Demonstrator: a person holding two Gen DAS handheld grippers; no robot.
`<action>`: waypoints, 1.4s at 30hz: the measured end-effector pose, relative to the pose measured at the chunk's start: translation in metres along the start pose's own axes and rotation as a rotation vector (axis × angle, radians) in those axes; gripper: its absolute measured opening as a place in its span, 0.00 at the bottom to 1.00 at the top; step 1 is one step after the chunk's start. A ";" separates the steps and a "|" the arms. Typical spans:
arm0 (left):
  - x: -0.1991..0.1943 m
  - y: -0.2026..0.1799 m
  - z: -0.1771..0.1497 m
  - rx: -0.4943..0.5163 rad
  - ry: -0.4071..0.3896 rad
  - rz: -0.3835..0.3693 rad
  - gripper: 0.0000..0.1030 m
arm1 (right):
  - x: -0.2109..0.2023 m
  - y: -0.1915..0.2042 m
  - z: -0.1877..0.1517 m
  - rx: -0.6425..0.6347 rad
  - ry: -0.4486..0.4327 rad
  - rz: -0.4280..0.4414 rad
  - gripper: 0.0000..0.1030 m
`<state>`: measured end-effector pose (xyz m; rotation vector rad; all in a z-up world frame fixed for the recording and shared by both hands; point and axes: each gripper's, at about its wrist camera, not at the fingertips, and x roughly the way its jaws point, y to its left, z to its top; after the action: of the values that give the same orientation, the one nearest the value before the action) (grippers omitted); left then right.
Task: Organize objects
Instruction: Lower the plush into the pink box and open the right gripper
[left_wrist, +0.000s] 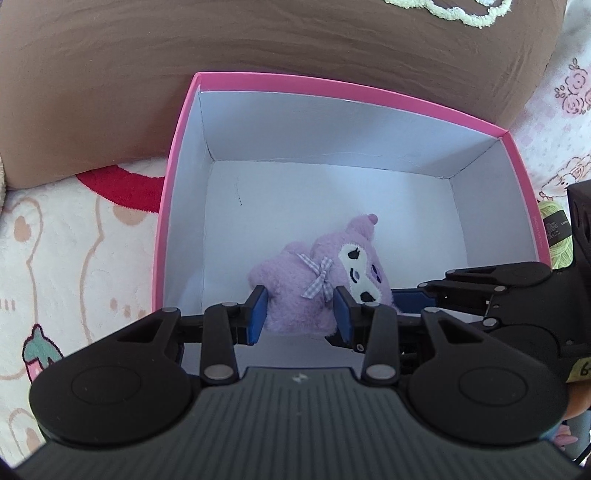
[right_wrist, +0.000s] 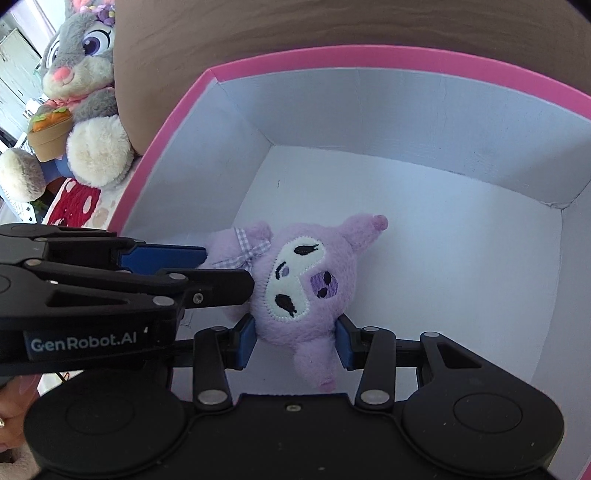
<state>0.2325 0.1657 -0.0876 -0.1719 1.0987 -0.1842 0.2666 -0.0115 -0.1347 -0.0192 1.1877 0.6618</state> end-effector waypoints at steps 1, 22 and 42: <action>-0.001 0.000 0.000 -0.002 -0.002 0.000 0.37 | 0.000 0.002 0.001 -0.011 0.000 -0.007 0.50; -0.023 0.012 0.004 -0.044 -0.032 0.006 0.37 | 0.006 0.008 0.000 0.088 0.017 0.018 0.43; -0.085 -0.019 -0.011 -0.061 -0.092 0.038 0.45 | -0.100 0.016 -0.035 -0.125 -0.167 -0.059 0.43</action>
<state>0.1840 0.1663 -0.0141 -0.2123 1.0155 -0.1080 0.2076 -0.0574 -0.0571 -0.1022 0.9808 0.6718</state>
